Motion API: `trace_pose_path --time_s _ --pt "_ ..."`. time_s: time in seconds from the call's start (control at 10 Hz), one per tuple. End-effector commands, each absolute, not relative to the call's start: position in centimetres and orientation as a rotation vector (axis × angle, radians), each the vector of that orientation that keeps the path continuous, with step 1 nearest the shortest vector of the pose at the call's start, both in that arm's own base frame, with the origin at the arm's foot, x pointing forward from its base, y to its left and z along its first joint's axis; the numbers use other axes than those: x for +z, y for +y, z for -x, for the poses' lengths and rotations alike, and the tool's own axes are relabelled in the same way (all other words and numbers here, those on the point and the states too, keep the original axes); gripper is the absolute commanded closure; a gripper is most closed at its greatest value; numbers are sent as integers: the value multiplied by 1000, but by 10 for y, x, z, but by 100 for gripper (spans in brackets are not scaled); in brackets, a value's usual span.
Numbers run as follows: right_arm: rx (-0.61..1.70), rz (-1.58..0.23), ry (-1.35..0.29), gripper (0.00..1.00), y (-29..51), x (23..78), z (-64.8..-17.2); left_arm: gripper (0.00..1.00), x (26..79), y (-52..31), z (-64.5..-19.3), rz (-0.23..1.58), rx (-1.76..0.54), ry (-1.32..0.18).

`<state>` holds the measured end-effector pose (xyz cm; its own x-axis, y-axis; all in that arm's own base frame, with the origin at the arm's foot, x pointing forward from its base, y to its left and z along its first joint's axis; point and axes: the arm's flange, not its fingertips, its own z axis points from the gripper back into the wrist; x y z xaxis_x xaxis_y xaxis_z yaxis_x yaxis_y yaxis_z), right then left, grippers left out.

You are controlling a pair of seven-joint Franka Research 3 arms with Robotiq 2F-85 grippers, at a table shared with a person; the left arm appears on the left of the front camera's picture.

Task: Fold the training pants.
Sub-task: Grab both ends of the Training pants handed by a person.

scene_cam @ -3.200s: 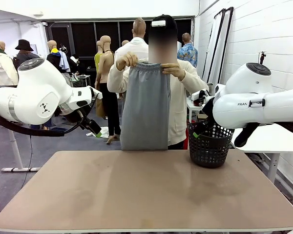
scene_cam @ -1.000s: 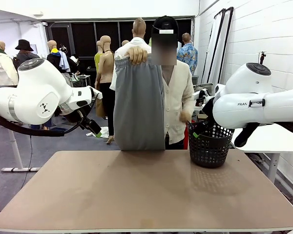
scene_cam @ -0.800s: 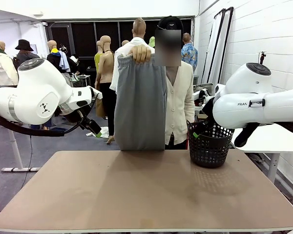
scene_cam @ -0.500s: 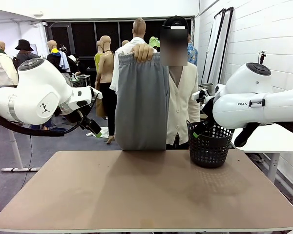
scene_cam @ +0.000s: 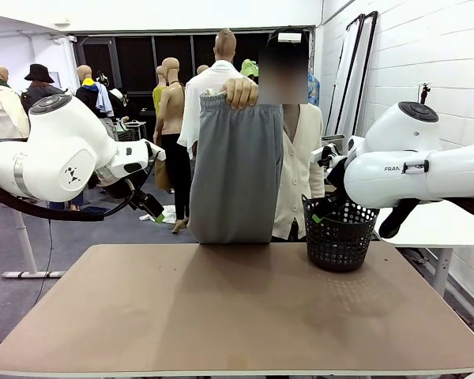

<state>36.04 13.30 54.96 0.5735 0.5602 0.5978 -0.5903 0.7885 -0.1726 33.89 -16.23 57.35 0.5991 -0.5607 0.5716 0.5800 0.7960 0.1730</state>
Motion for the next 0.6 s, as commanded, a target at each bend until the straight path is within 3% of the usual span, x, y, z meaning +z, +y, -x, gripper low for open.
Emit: trace_pose_path --time_s 0.0,0.5 --pt "678 -55 -681 0 133 548 -360 0 573 -162 -339 34 -662 -650" --pt "761 -26 -713 0 133 546 -365 0 574 -158 -345 -45 -719 -642"
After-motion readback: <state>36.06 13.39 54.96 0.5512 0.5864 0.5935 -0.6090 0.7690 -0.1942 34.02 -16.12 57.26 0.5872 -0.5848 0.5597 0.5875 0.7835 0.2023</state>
